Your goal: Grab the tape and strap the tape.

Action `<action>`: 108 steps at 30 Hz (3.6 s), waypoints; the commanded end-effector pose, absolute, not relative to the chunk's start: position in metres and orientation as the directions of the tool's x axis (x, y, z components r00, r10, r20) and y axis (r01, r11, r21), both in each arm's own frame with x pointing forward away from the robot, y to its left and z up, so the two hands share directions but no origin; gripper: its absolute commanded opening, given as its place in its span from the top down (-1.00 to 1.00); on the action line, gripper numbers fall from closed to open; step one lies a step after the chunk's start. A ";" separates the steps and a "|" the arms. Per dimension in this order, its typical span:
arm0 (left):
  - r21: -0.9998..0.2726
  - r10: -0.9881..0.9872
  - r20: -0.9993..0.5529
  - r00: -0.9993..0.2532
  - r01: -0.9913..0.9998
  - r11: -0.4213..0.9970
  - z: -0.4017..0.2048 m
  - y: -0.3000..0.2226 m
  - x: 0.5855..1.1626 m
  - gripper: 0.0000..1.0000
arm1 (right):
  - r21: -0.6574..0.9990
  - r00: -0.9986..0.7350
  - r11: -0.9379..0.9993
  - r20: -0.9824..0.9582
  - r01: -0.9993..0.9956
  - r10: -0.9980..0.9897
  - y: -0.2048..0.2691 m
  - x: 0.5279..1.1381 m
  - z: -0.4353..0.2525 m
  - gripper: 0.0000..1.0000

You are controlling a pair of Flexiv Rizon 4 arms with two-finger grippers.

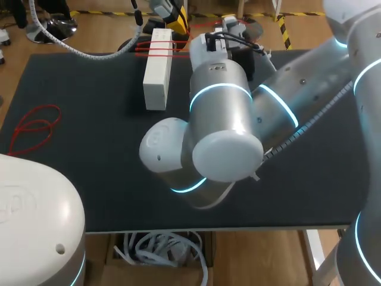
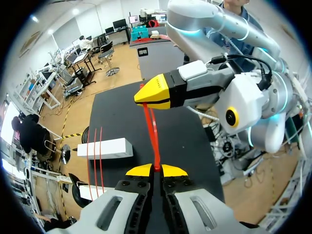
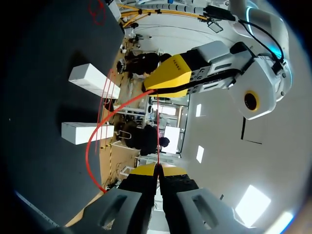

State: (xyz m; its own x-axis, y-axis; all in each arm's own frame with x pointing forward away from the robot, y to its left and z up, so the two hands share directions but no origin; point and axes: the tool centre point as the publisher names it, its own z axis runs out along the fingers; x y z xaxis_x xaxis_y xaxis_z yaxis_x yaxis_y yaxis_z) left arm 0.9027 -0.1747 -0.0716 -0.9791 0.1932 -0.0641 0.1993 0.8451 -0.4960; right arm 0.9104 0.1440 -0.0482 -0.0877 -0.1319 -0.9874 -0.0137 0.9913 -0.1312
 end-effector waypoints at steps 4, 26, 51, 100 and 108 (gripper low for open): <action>-0.493 0.192 -0.064 -0.979 0.198 0.847 -0.071 -0.175 0.902 1.00 | -0.138 -0.092 0.990 -0.986 -0.012 -0.139 0.147 0.910 -0.049 1.00; -0.493 0.192 -0.064 -0.979 0.198 0.847 -0.071 -0.175 0.902 1.00 | -0.149 -0.099 0.989 -0.984 -0.018 -0.150 0.151 0.913 -0.051 1.00; -0.493 0.192 -0.064 -0.979 0.198 0.847 -0.071 -0.175 0.902 1.00 | -0.148 -0.105 0.989 -0.983 -0.022 -0.150 0.152 0.915 -0.052 1.00; -0.493 0.192 -0.064 -0.979 0.198 0.847 -0.071 -0.175 0.902 1.00 | -0.163 -0.109 0.980 -0.979 -0.111 -0.175 0.205 0.917 -0.061 1.00; -0.493 0.192 -0.064 -0.979 0.198 0.847 -0.071 -0.175 0.902 1.00 | -0.163 -0.111 0.980 -0.978 -0.110 -0.176 0.206 0.917 -0.061 1.00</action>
